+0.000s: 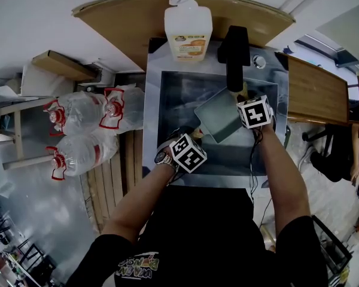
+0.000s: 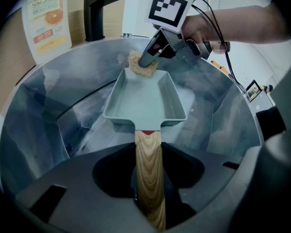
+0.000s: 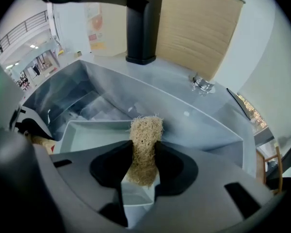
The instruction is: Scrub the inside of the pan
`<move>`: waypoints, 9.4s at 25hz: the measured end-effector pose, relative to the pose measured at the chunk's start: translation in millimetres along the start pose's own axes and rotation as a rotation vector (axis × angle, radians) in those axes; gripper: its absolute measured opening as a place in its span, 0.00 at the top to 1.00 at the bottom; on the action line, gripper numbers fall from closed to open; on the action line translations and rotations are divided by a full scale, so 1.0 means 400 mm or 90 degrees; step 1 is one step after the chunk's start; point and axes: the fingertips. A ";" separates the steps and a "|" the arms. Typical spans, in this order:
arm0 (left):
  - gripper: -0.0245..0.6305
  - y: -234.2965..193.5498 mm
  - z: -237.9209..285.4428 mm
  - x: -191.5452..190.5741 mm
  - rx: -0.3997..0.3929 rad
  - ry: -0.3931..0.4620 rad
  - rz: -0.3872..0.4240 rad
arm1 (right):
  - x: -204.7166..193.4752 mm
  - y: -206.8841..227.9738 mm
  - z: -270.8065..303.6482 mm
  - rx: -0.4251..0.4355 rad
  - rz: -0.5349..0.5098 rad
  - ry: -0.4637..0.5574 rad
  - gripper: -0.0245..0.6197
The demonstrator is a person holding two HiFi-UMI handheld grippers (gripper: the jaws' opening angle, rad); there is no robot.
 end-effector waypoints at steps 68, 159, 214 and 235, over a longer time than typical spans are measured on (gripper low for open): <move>0.70 0.001 -0.001 0.000 -0.003 0.000 -0.005 | -0.073 -0.107 0.100 0.059 -0.049 -0.066 0.74; 0.70 -0.002 -0.005 -0.001 -0.005 -0.001 -0.024 | -0.171 -0.126 0.063 -0.024 -0.103 -0.074 0.74; 0.92 -0.033 -0.565 0.136 0.146 0.387 0.000 | -0.083 -0.006 -0.525 -0.079 0.124 0.336 0.74; 0.95 0.196 -0.845 0.111 0.188 0.595 -0.046 | -0.236 -0.102 -0.858 0.032 0.072 0.537 0.74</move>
Point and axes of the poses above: the fingertips, and each gripper's own axes: z forward along the fingers, y to its right, x out of its top, and after that the axes turned 14 degrees about -y, right-handed
